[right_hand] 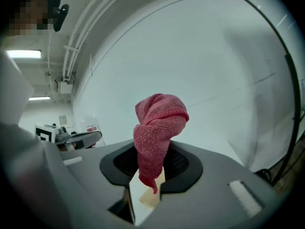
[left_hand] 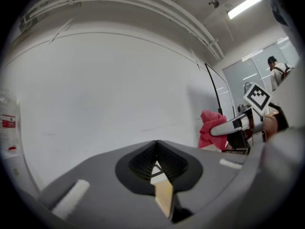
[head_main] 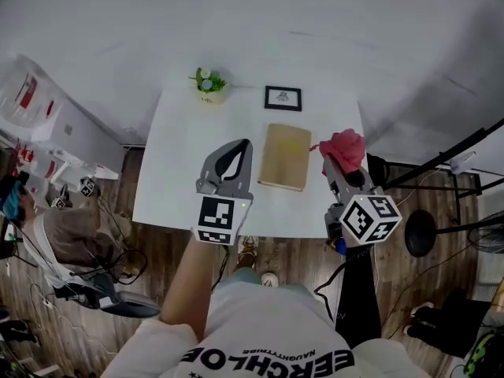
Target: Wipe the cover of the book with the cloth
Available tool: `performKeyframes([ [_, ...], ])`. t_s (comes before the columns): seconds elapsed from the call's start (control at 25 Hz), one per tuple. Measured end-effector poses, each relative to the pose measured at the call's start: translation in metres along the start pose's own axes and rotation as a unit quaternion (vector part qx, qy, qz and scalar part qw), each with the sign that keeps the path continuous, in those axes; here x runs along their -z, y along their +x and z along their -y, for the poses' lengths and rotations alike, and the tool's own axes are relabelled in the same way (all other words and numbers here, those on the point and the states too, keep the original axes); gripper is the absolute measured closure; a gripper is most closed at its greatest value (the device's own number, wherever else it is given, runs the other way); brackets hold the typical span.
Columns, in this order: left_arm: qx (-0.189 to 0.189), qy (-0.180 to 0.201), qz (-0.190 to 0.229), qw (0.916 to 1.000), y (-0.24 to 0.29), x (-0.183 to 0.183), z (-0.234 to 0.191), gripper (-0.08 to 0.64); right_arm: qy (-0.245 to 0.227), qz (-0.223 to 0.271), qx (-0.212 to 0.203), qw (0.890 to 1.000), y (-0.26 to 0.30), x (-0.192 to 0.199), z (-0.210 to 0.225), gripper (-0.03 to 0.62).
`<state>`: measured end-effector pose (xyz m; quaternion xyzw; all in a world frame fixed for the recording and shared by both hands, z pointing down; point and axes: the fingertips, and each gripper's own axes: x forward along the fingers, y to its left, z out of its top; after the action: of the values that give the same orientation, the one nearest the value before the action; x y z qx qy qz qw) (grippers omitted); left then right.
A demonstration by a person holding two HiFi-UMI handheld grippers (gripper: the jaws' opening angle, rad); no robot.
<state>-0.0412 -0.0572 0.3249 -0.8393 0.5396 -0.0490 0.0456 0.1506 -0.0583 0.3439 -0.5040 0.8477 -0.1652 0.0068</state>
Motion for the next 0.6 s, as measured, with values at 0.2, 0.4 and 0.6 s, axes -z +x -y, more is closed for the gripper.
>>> performKeyframes([
  [0.2,0.032,0.014,0.030,0.9990,0.052,-0.003,-0.024,0.503,-0.049,0.003,0.047,0.998,0.053,-0.011,0.020,0.489],
  [0.4,0.044,0.002,0.030,0.9986,0.095,0.012,-0.049,0.503,-0.004,-0.026,0.039,0.999,0.094,0.002,0.024,0.489],
  [0.6,0.043,-0.023,0.014,0.9987,0.122,0.036,-0.069,0.503,0.042,-0.075,0.052,0.995,0.128,0.027,0.033,0.489],
])
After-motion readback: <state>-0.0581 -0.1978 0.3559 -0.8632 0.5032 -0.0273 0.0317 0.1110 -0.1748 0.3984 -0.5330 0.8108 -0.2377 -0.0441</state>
